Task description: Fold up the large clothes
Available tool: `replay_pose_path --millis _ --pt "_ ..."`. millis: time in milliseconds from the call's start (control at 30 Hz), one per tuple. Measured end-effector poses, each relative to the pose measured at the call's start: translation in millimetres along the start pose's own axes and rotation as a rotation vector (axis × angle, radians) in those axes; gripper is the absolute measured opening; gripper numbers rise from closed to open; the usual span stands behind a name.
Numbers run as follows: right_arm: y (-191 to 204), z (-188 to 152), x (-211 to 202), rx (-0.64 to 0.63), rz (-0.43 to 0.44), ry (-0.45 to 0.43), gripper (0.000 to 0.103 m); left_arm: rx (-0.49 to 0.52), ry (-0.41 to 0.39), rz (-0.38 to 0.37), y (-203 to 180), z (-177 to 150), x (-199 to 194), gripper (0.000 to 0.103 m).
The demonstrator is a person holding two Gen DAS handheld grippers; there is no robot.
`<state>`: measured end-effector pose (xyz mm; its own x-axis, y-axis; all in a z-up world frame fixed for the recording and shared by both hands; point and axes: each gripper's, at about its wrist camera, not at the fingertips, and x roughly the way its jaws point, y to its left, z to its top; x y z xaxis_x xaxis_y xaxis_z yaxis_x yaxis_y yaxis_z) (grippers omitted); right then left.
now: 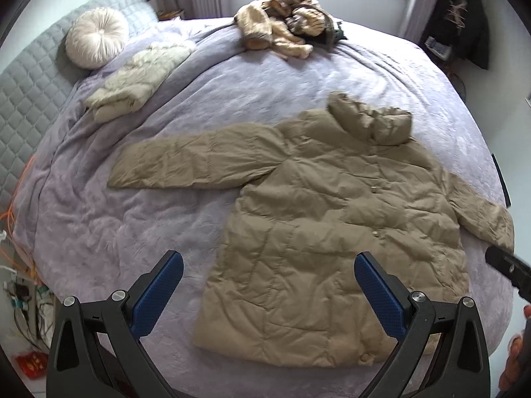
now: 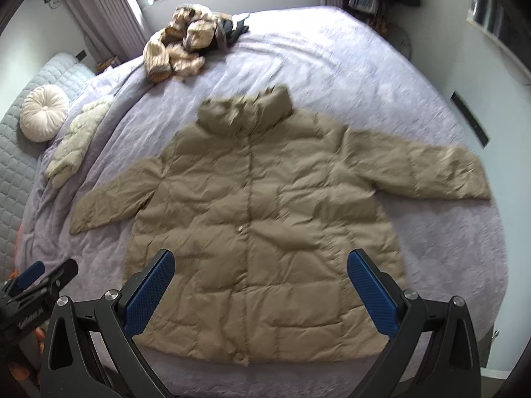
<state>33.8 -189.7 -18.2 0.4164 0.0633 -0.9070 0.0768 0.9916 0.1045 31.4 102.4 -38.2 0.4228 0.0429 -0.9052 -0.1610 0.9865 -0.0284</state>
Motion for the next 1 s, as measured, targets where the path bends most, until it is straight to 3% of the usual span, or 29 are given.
replay_pose_path --millis 133,367,500,600,767,867,967,1000 --pt "14 2 30 0.021 0.048 0.089 0.103 -0.041 0.025 0.043 32 7 26 0.103" --pt "56 4 83 0.022 0.160 0.181 0.103 -0.131 0.119 -0.009 100 13 98 0.103" --pt "87 4 110 -0.007 0.190 0.175 0.103 -0.220 0.120 -0.054 137 16 141 0.103" --pt "108 5 140 -0.042 0.179 0.221 0.103 -0.311 0.109 -0.075 168 23 177 0.103" --pt "131 11 185 -0.074 0.164 0.265 0.103 -0.433 0.037 -0.125 217 42 229 0.103" --pt "142 20 213 -0.086 0.184 0.270 0.103 -0.511 0.033 -0.179 244 51 268 0.103" --pt "154 29 229 -0.099 0.212 0.240 0.091 -0.571 0.042 -0.215 260 57 300 0.103" --pt "159 33 234 -0.106 0.232 0.231 0.074 -0.585 0.039 -0.219 264 59 308 0.103"
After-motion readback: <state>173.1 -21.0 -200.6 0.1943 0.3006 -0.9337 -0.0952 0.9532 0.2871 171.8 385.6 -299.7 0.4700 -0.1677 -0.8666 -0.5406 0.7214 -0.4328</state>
